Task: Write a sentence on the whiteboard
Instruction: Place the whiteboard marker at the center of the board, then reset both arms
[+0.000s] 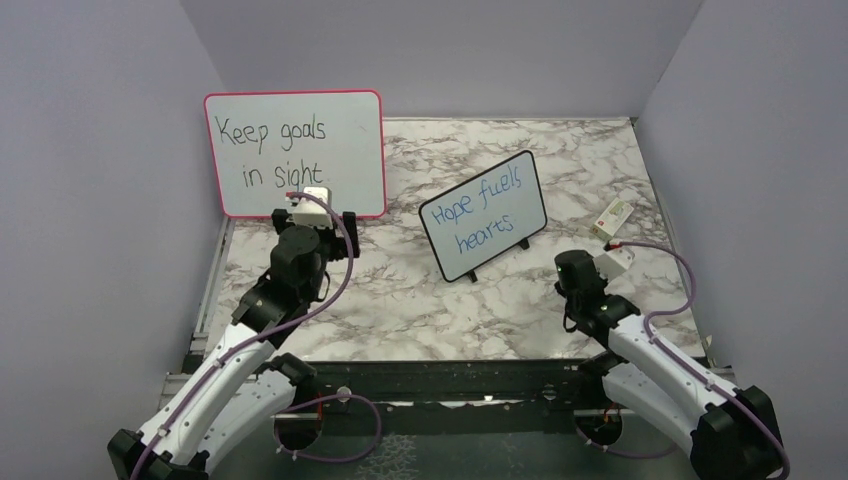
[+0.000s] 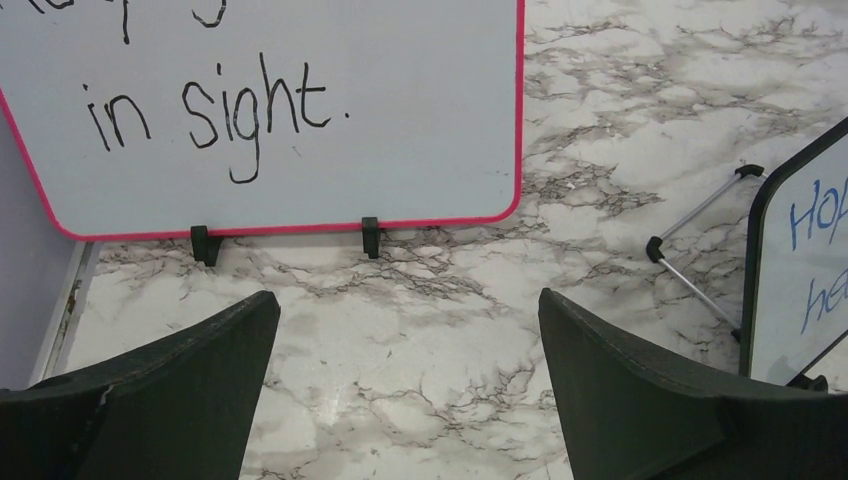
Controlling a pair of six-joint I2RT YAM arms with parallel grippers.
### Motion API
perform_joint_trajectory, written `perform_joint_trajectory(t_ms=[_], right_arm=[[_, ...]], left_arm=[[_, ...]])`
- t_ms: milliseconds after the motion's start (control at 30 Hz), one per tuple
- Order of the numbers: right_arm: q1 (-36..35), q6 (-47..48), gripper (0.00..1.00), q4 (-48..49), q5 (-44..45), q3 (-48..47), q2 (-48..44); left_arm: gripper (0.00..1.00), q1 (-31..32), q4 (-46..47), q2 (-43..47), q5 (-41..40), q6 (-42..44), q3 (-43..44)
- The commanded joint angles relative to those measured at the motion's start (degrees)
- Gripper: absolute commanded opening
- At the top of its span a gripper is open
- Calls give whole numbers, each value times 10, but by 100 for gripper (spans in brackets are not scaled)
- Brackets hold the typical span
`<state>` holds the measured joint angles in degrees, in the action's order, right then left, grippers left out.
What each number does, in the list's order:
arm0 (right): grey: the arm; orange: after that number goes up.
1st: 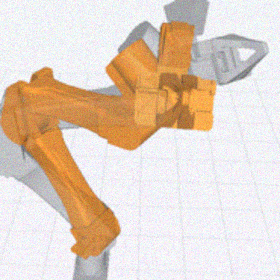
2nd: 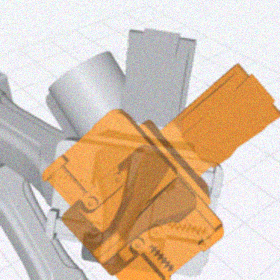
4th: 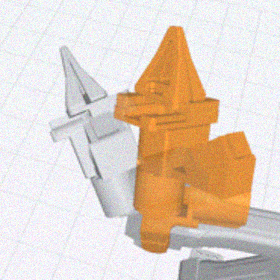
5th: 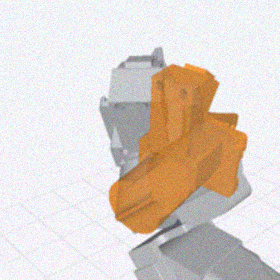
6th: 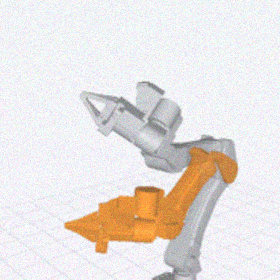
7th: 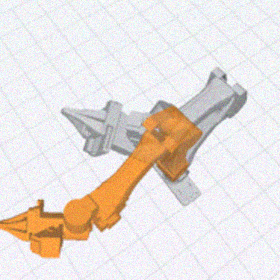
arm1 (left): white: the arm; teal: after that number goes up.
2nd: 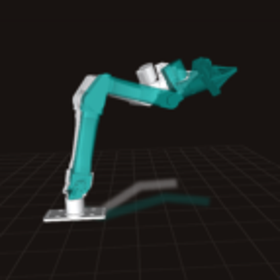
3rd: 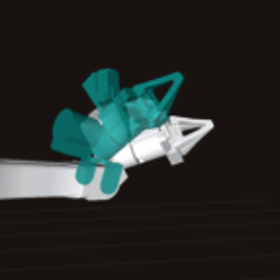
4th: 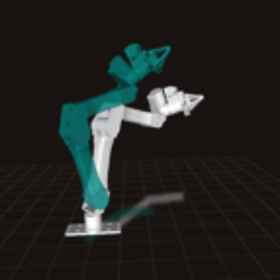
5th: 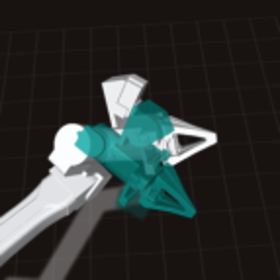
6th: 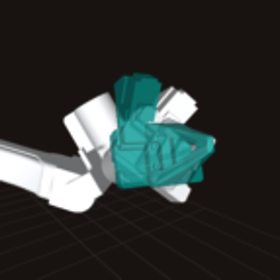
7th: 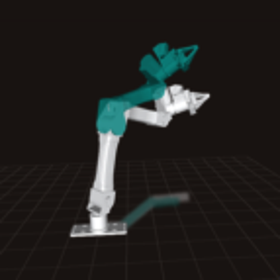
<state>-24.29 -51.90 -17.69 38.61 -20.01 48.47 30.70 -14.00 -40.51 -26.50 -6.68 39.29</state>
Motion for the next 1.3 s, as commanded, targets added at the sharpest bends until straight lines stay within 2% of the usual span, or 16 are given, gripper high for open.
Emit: perform_joint_trajectory(t_ms=[0,267,433,633,700,767,933,1133,1267], right_arm=[[2,-40,20,-7,15,17,-28],[2,-35,46,-72,5,9,-89],[2,-7,65,-115,-9,-34,-152],[2,135,84,-154,-6,-143,-244],[2,189,97,-165,-5,-186,-268],[2,236,100,-173,1,-221,-291],[2,322,100,-174,4,-257,-369],[2,382,100,-156,4,-223,-480],[2,384,100,-169,3,-218,-479]], left_arm=[[99,-4,18,29,12,-16,-8],[99,-4,-1,77,12,-36,-10],[99,-4,-33,118,19,-45,-1],[99,-4,-86,182,14,-54,17],[99,-4,-93,206,19,-53,21],[99,-4,-97,230,20,-53,22],[99,-4,-107,283,8,-71,15],[99,-4,-102,345,-12,-86,-18],[99,-4,-95,372,-9,-97,-33]])
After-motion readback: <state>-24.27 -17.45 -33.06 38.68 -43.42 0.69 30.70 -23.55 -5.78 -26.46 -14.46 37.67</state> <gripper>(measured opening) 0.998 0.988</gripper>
